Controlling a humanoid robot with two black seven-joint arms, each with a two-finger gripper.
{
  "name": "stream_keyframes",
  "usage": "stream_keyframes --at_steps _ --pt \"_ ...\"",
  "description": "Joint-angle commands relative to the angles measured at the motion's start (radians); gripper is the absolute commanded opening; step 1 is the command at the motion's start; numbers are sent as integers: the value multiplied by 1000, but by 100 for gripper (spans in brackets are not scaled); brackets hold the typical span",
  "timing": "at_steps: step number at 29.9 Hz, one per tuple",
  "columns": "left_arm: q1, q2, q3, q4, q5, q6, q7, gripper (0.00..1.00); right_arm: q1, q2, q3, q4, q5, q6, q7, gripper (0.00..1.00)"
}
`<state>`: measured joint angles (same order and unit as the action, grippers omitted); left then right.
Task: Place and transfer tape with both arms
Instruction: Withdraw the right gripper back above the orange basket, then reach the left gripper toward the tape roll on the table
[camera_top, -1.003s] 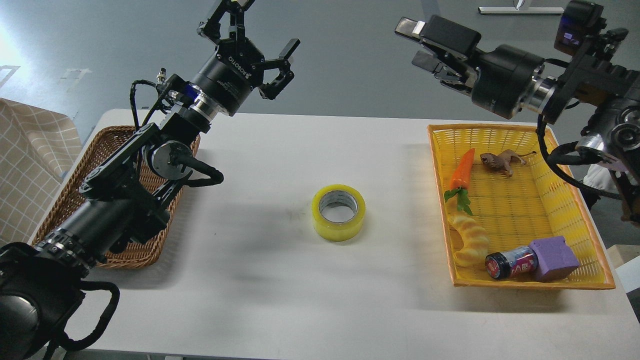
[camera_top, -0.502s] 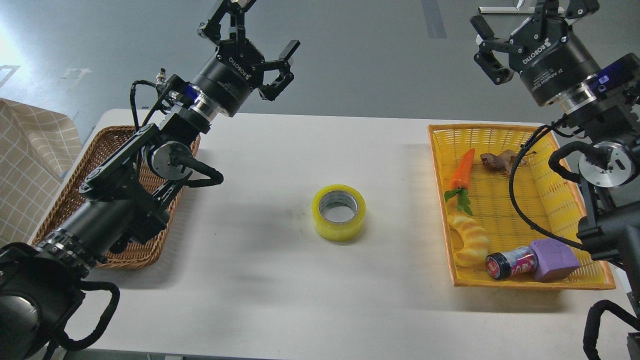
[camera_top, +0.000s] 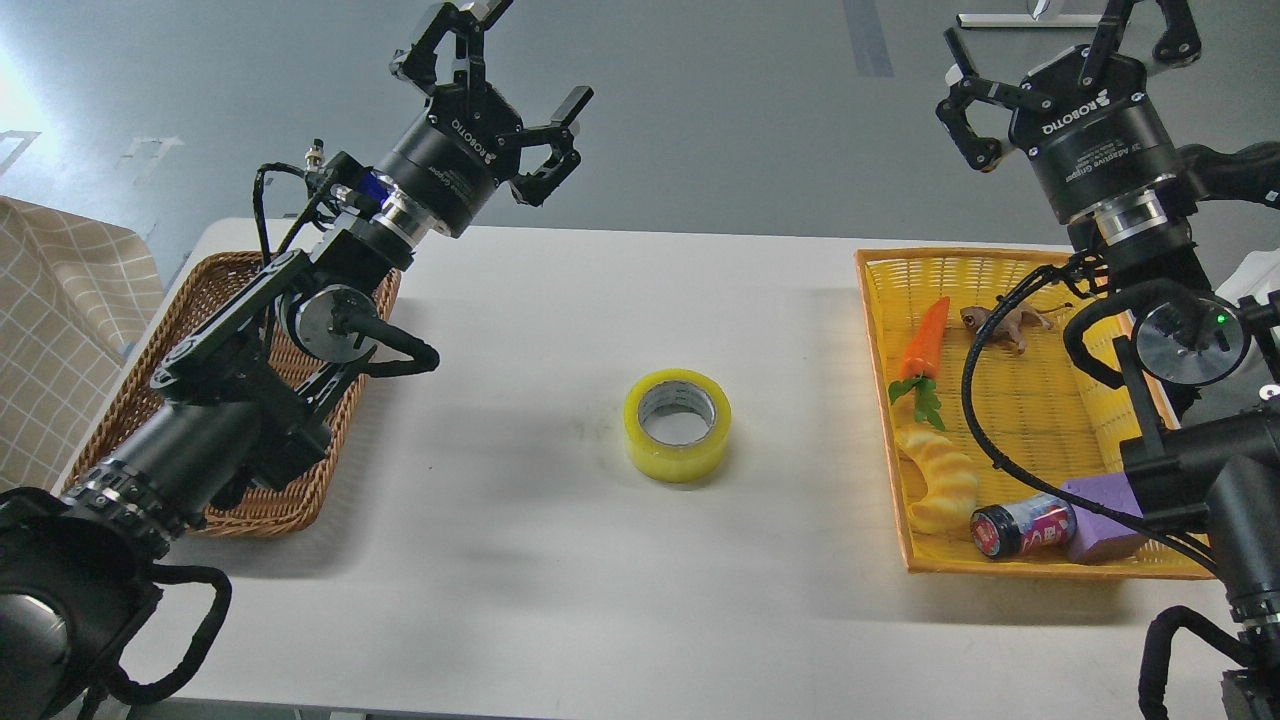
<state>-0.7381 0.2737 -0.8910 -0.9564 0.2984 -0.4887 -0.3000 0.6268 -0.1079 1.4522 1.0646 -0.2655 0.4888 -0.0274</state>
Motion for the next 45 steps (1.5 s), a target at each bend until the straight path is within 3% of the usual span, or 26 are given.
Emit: stream_keyframes --at_steps 1,30,42,45 --pt "-1 1 3 1 1 0 -4 98 2 24 2 3 15 0 0 100" --pt "-18 12 21 -2 142 0 -5 98 -33 47 2 14 15 0 1 100" --pt "-21 24 18 -38 562 0 -5 98 -44 70 -6 12 15 0 3 100" --pt "-20 38 20 -97 649 22 -8 98 -44 73 -7 12 14 0 3 100"
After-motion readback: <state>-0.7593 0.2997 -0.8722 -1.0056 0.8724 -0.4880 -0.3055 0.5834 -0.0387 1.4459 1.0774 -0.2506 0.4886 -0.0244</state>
